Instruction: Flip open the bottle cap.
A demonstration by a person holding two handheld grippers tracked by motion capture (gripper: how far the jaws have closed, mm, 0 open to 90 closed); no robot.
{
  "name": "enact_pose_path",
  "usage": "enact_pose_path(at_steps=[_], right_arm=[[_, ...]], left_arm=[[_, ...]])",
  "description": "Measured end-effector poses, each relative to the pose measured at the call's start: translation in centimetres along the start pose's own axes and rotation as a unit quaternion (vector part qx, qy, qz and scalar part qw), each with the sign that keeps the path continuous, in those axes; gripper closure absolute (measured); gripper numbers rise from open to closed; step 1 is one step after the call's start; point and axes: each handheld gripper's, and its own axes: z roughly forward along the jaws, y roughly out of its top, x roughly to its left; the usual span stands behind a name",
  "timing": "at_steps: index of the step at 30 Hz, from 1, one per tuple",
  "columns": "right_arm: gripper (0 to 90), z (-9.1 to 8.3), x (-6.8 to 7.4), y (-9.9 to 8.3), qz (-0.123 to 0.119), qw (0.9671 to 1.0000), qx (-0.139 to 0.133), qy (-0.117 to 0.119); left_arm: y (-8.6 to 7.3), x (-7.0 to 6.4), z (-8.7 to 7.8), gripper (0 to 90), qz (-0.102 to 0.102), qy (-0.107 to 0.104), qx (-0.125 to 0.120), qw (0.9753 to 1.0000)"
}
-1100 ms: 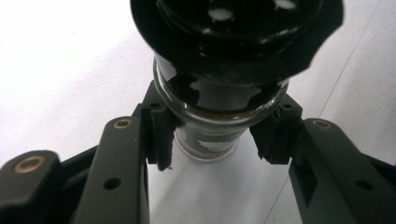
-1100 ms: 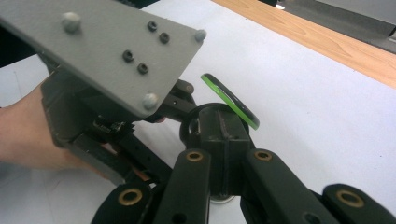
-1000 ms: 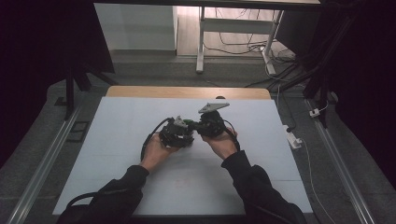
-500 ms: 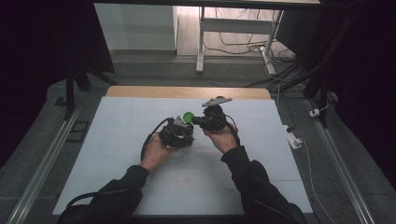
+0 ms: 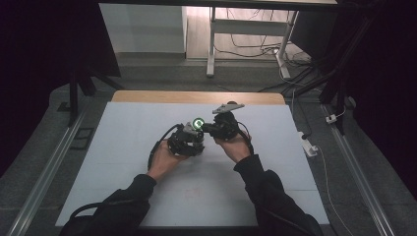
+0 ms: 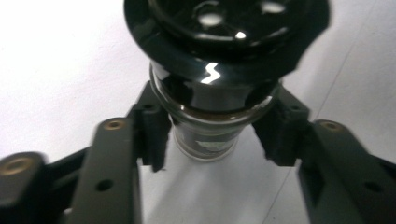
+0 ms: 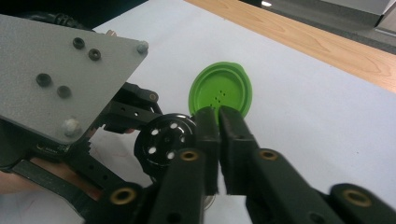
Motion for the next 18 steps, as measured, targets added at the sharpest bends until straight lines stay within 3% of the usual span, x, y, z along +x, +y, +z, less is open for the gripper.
enact_pose_path(at_steps=[5,10,14,18], right_arm=[[76.9,-0.5,0.2,-0.1,-0.003,1.0,-0.002,0.0],[67.9,-1.2,0.4,-0.3,-0.004,1.0,-0.002,-0.001],[60.0,-1.5,0.5,-0.6,-0.002,1.0,0.002,0.003],[54.4,-1.8,0.7,-0.9,-0.001,0.9999,0.006,0.009]], left_arm=[[-0.1,0.1,-0.8,36.2,0.003,0.007,-0.01,0.9999],[-0.2,0.6,-1.7,27.8,-0.007,-0.016,-0.014,0.9998],[-0.4,0.7,-1.9,22.6,-0.015,-0.026,-0.007,0.9995],[-0.8,0.5,-2.5,21.0,-0.02,-0.021,0.006,0.9996]])
